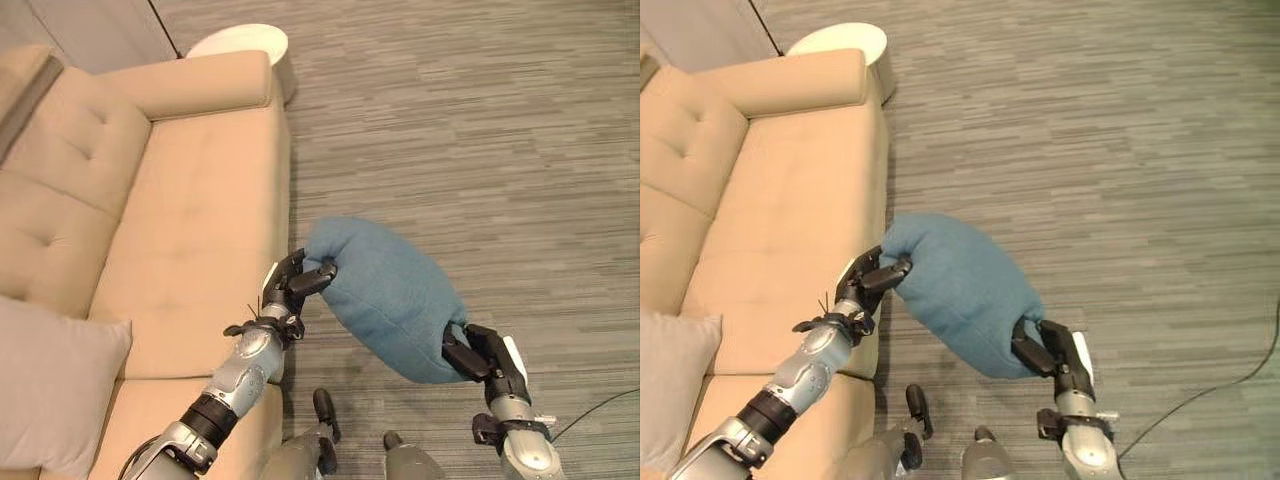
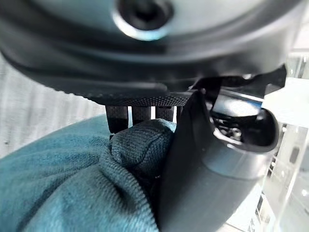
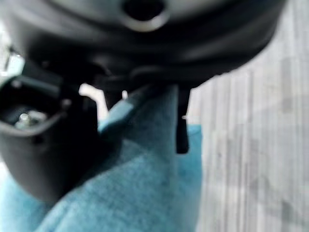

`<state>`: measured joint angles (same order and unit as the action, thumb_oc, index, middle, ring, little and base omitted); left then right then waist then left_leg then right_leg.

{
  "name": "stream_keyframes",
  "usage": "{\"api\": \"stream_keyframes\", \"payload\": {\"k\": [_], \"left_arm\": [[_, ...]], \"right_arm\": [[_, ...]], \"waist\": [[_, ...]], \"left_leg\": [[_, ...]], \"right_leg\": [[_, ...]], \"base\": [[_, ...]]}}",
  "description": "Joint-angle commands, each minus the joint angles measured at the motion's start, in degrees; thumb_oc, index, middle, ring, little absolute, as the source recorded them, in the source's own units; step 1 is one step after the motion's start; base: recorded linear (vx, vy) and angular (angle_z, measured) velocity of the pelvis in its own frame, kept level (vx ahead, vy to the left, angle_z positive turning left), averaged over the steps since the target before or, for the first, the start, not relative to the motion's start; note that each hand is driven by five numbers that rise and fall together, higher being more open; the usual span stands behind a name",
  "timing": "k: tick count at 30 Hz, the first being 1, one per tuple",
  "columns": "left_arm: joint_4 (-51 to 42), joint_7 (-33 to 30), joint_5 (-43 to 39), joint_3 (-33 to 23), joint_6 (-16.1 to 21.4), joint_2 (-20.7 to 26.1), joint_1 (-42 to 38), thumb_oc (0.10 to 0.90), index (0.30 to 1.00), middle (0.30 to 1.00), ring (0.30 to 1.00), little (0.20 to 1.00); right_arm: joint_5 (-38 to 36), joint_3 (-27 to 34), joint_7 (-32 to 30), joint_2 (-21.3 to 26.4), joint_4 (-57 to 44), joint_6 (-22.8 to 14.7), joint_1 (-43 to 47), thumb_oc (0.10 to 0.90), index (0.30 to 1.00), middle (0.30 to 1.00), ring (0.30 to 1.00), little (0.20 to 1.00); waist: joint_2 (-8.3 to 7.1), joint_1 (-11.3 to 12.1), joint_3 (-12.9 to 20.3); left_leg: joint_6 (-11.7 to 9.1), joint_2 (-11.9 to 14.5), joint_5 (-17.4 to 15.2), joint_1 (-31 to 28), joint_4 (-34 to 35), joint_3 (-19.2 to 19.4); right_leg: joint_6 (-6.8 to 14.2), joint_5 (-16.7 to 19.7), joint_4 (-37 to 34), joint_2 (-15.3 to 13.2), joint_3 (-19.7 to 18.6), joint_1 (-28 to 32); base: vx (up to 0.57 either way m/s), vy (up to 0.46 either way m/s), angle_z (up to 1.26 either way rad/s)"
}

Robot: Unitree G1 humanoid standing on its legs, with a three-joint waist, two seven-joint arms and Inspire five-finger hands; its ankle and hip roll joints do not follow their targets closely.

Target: Pick up all the scattered cushions and arrange them neatly on the sofa.

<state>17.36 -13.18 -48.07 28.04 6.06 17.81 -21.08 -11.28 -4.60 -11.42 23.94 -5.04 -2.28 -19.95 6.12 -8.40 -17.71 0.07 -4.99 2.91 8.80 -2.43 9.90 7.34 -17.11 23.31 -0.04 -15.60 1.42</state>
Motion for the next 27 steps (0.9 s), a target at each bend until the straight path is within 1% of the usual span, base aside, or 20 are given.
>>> {"api": "stream_keyframes", "payload": {"k": [1,2,3,5,6,7,8,9,10,11,12,14,16,18,20,21,23,25,26,27], "left_arm": [[-9.24,3.45,4.46,-1.81,7.89,-3.95,-8.46,0.4,0.3,0.3,0.3,0.3],[-9.64,3.35,4.67,-1.99,7.98,-3.59,-8.21,0.4,0.3,0.3,0.3,0.3],[-9.68,3.33,4.68,-2.01,7.96,-3.58,-8.18,0.4,0.3,0.3,0.3,0.3],[-9.69,3.35,5.2,-2.4,8.02,-2.98,-7.77,0.4,0.3,0.3,0.3,0.3],[-9.66,3.3,5.59,-2.57,8.05,-2.69,-7.81,0.4,0.3,0.3,0.3,0.3],[-9.54,3.22,6.18,-2.81,8.01,-2.19,-7.67,0.4,0.3,0.3,0.3,0.3],[-9.55,3.22,6.19,-2.8,8.01,-2.23,-7.6,0.4,0.3,0.3,0.3,0.3],[-9.66,2.8,6.97,-3.28,7.88,-1.57,-6.66,0.4,0.3,0.3,0.3,0.3],[-9.7,2.77,7.0,-3.29,7.87,-1.6,-6.59,0.4,0.3,0.3,0.3,0.3],[-9.49,2.89,7.73,-3.9,7.94,-1.38,-5.76,0.4,0.3,0.3,0.3,0.3],[-9.49,2.89,7.74,-3.93,7.94,-1.43,-5.71,0.4,0.3,0.3,0.3,0.3],[-9.29,2.96,8.31,-4.57,8.01,-1.5,-4.72,0.4,0.3,0.3,0.3,0.3],[-9.61,2.76,8.31,-4.92,8.37,-1.32,-3.62,0.4,0.3,0.3,0.3,0.3],[-9.53,2.12,8.25,-6.31,8.38,-1.16,-3.24,0.4,0.3,0.3,0.3,0.3],[-9.89,2.05,8.44,-6.47,8.64,-0.74,-3.02,0.4,0.3,0.3,0.3,0.3],[-10.72,2.07,8.04,-6.71,8.65,-0.54,-2.32,0.4,0.3,0.3,0.3,0.3],[-11.21,1.67,7.85,-6.3,8.48,-0.59,-2.67,0.4,0.3,0.3,0.3,0.3],[-12.01,0.27,7.53,-6.04,8.38,-0.45,-3.96,0.4,0.3,0.3,0.3,0.3],[-12.23,-0.82,7.46,-5.7,8.46,-0.26,-5.46,0.4,0.3,0.3,0.3,0.3],[-12.12,-1.37,7.31,-5.36,8.69,-0.28,-6.33,0.4,0.3,0.3,0.3,0.3]], "right_arm": [[2.95,-4.08,5.29,0.13,-14.67,-11.75,8.64,0.4,0.3,0.3,0.3,0.3],[3.14,-4.32,5.67,0.1,-14.69,-11.65,8.11,0.4,0.3,0.3,0.3,0.3],[3.14,-4.34,5.67,0.11,-14.72,-11.64,8.1,0.4,0.3,0.3,0.3,0.3],[3.38,-4.09,6.22,0.29,-15.08,-11.37,6.03,0.4,0.3,0.3,0.3,0.3],[3.27,-3.72,6.64,0.72,-15.4,-11.31,4.76,0.4,0.3,0.3,0.3,0.3],[2.45,-2.3,7.08,1.61,-16.05,-11.61,2.18,0.4,0.3,0.3,0.3,0.3],[2.43,-2.27,7.11,1.64,-16.12,-11.59,2.07,0.4,0.3,0.3,0.3,0.3],[1.5,-1.13,7.27,1.97,-15.99,-11.96,0.29,0.4,0.3,0.3,0.3,0.3],[1.48,-1.13,7.28,2.01,-16.0,-11.98,0.23,0.4,0.3,0.3,0.3,0.3],[0.24,-0.67,7.23,2.35,-16.01,-12.57,-0.96,0.4,0.3,0.3,0.3,0.3],[0.22,-0.66,7.24,2.42,-16.02,-12.58,-1.0,0.4,0.3,0.3,0.3,0.3],[0.18,-1.62,7.65,2.92,-16.54,-12.78,-2.79,0.4,0.3,0.3,0.3,0.3],[0.16,-2.58,8.02,3.36,-17.23,-12.98,-5.02,0.4,0.3,0.3,0.3,0.3],[0.54,-4.58,8.11,3.99,-17.34,-12.78,-5.72,0.4,0.3,0.3,0.3,0.3],[1.49,-6.1,8.6,5.04,-17.49,-12.85,-6.18,0.4,0.3,0.3,0.3,0.3],[2.83,-7.94,8.14,5.93,-17.24,-12.68,-6.39,0.4,0.3,0.3,0.3,0.3],[4.03,-9.33,7.68,7.02,-17.7,-12.63,-6.43,0.4,0.3,0.3,0.3,0.3],[5.47,-11.67,6.57,7.72,-18.34,-12.49,-5.48,0.4,0.3,0.3,0.3,0.3],[6.41,-13.15,5.79,8.22,-17.89,-12.16,-4.78,0.4,0.3,0.3,0.3,0.3],[7.14,-14.04,5.5,8.2,-17.99,-11.83,-4.1,0.4,0.3,0.3,0.3,0.3]], "waist": [[1.87,0.71,6.67],[2.73,0.23,6.12],[2.54,0.11,6.1],[3.74,-1.73,5.12],[3.8,-2.59,4.81],[3.48,-4.91,4.22],[3.39,-5.25,4.06],[3.32,-7.22,3.93],[3.36,-7.41,3.84],[3.22,-9.53,3.81],[3.33,-9.63,3.71],[3.01,-11.39,3.5],[2.67,-12.17,3.52],[2.69,-10.96,4.85],[3.03,-10.41,5.49],[3.54,-9.42,6.16],[3.08,-8.46,6.34],[1.38,-7.22,5.52],[-0.76,-5.65,4.87],[-1.17,-5.06,4.72]], "left_leg": [[2.22,4.61,-5.23,-4.44,-3.04,1.18],[2.47,5.53,-5.91,-6.45,-2.63,1.41],[2.5,5.31,-5.93,-6.46,-2.66,1.36],[2.54,6.39,-7.04,-10.49,-0.94,1.69],[2.37,6.24,-7.37,-11.6,-0.45,1.59],[1.41,5.99,-8.72,-13.93,0.3,1.23],[1.4,5.88,-8.83,-14.21,0.3,0.91],[0.48,5.95,-10.18,-15.27,0.07,0.28],[0.46,6.01,-10.38,-15.4,-0.03,0.1],[-0.51,6.25,-11.86,-16.76,-0.14,-1.16],[-0.51,6.34,-12.06,-16.91,-0.23,-1.22],[-1.14,6.45,-13.45,-18.5,-0.41,-3.06],[-1.6,6.71,-14.58,-19.98,-1.02,-3.88],[-2.13,7.52,-15.54,-21.48,-0.87,-2.99],[-2.89,8.64,-14.43,-21.58,-1.57,-2.89],[-4.29,11.5,-11.3,-20.84,-5.17,-3.02],[-4.88,14.64,-6.81,-16.66,-15.3,-3.52],[-4.98,18.24,0.05,-11.46,-28.33,-3.19],[-3.53,18.5,-1.44,-7.35,-36.14,-1.17],[-3.36,18.64,-2.61,-5.1,-37.73,-0.24]], "right_leg": [[5.67,15.58,11.67,-2.2,9.7,-0.3],[5.68,17.16,15.9,-3.12,12.36,-3.13],[5.68,16.88,16.35,-3.34,12.4,-3.26],[4.2,15.7,19.44,-4.29,15.27,-8.87],[3.42,14.68,18.11,-4.62,15.93,-10.58],[2.03,12.27,12.55,-4.57,17.52,-14.04],[2.05,11.93,12.7,-4.78,17.79,-13.67],[1.36,11.17,6.28,-4.69,17.54,-15.19],[1.36,10.97,6.3,-4.7,17.72,-14.94],[1.63,12.46,-0.72,-4.59,13.69,-17.25],[1.65,12.33,-0.73,-4.54,13.78,-17.04],[2.76,14.86,-5.25,-4.13,7.99,-18.35],[3.78,16.8,-6.63,-4.43,5.72,-17.95],[3.11,15.67,-8.83,-5.28,8.18,-15.89],[2.6,15.47,-8.1,-5.18,8.81,-15.22],[0.82,13.55,-7.14,-3.85,10.07,-14.14],[-1.77,12.19,-9.49,-2.79,12.0,-10.56],[-4.4,11.58,-11.11,-2.01,13.4,-7.48],[-5.93,10.88,-12.71,-1.8,13.54,-4.62],[-6.29,10.32,-12.74,-1.47,13.51,-3.9]], "base": [[0.24,0.093,-0.71],[0.25,0.093,-0.41],[0.17,0.099,0.02],[0.22,0.089,0.02],[0.42,0.031,0.17],[0.34,-0.008,0.2],[0.43,-0.069,0.19],[0.2,-0.052,0.26],[0.39,-0.137,0.53],[0.21,-0.085,0.62],[0.29,-0.131,0.55],[0.27,-0.145,0.45],[0.33,-0.199,0.57],[0.33,-0.229,0.48],[0.22,-0.222,0.03],[0.22,-0.323,-0.15],[0.23,-0.443,0.13],[0.21,-0.537,0.6],[0.27,-0.508,0.43],[0.31,-0.395,0.1]]}}
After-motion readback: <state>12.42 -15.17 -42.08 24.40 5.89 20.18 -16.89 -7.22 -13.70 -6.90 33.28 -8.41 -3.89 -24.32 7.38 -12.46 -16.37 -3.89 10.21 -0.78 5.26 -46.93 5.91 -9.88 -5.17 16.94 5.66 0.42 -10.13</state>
